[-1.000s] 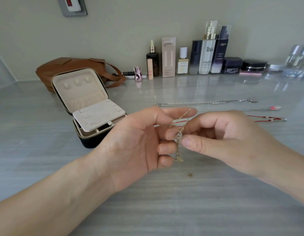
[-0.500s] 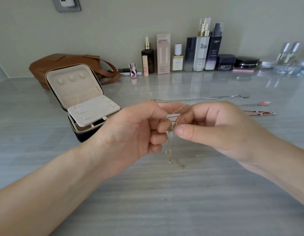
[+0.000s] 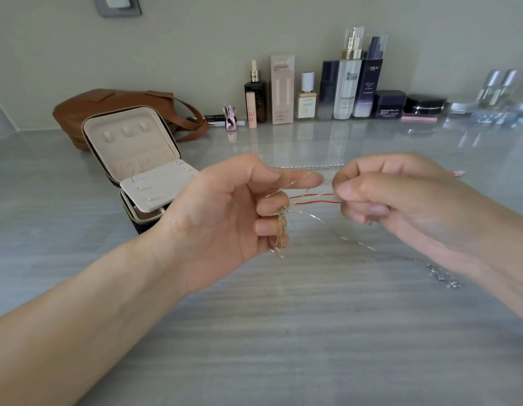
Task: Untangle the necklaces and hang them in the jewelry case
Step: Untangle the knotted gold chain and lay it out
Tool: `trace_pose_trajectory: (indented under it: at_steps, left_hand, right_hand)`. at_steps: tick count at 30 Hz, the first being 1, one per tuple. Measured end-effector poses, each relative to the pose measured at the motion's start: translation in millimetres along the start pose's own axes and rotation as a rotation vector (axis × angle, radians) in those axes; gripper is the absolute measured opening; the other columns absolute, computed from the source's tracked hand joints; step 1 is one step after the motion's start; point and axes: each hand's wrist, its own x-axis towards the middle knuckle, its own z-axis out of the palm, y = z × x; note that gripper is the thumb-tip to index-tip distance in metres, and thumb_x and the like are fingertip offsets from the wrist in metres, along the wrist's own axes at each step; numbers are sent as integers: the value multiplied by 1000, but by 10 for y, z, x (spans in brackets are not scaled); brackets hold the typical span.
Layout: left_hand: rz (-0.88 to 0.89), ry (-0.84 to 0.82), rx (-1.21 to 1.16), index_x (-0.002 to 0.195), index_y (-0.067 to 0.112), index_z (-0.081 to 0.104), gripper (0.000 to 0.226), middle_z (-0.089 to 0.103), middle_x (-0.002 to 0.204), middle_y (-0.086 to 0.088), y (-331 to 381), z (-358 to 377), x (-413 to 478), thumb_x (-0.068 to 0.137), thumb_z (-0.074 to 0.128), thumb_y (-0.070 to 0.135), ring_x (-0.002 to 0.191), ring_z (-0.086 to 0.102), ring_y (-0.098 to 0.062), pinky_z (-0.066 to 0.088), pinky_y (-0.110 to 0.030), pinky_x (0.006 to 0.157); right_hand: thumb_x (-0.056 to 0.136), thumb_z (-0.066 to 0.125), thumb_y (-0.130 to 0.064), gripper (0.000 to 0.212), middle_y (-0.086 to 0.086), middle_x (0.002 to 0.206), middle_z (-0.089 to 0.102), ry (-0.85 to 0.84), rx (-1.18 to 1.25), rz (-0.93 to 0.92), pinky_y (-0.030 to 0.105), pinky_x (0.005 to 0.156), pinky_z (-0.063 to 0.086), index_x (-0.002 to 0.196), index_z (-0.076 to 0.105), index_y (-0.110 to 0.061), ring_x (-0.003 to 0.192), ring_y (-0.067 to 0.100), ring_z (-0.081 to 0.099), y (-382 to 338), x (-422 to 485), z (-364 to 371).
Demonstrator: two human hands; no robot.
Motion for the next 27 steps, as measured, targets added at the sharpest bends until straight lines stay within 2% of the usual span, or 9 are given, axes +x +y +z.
trace_pose_trajectory:
  at_steps: [3,6,9,11,14,17,19,24,27]
  left_hand:
    - [-34,-41,-23,80,12,75,34,32,54,5,7,12,-10,69,45,25,47,27,-11,37,-26,49]
    - [-47,-79,-14,79,13,74,34,33,55,4,8,42,-27,69,45,26,47,28,-11,37,-24,45]
    - [-49,-89,-36,76,13,74,34,33,56,4,13,64,-37,69,44,25,47,27,-10,36,-23,44]
    - [-47,-68,-50,78,14,75,34,34,56,4,19,63,-43,68,45,25,48,27,-11,34,-22,43]
    - [-42,-33,-61,83,14,76,35,36,55,4,27,58,-41,66,46,25,48,28,-11,33,-22,43]
    - [-38,-16,-88,86,14,76,37,38,56,4,27,49,-34,65,48,24,47,30,-11,34,-21,43]
    - [-34,-11,-72,89,14,76,38,41,57,3,14,42,-28,64,48,25,46,34,-11,37,-23,44]
    - [-26,82,-2,89,15,75,34,47,58,3,-17,47,3,63,55,24,45,37,-10,39,-23,43]
    - [-42,162,41,84,13,72,19,48,60,3,-64,57,32,78,55,14,44,38,-8,40,-20,41]
  right_hand:
    - [70,74,-16,7,-8,47,51,44,-68,-36,19,57,39,67,67,-16,53,7,46,11,31,57]
    - [64,66,-24,10,-2,66,70,-14,-2,-53,17,71,51,73,67,-19,66,6,65,41,47,154]
    - [62,67,-22,16,3,88,75,-56,37,-23,20,87,51,78,68,-19,85,11,70,64,53,174]
    - [63,71,-22,10,-1,89,75,-6,13,-18,26,90,50,73,71,-24,88,8,69,67,53,161]
    - [73,68,-12,7,-1,72,70,104,-60,-25,35,76,47,73,70,-19,72,9,61,63,20,135]
    - [68,67,-24,7,-3,70,71,-32,-90,3,24,72,47,69,68,-17,70,6,63,29,-51,164]
    - [60,68,-31,16,-3,72,72,-124,-99,20,25,72,47,73,68,-22,70,8,63,41,-78,209]
    - [69,72,-31,10,-1,61,67,-47,-99,-29,24,65,48,71,69,-21,62,11,61,56,-65,176]
    - [75,71,-28,14,-1,49,56,-28,-136,-48,21,53,43,68,67,-16,48,8,50,47,-70,174]
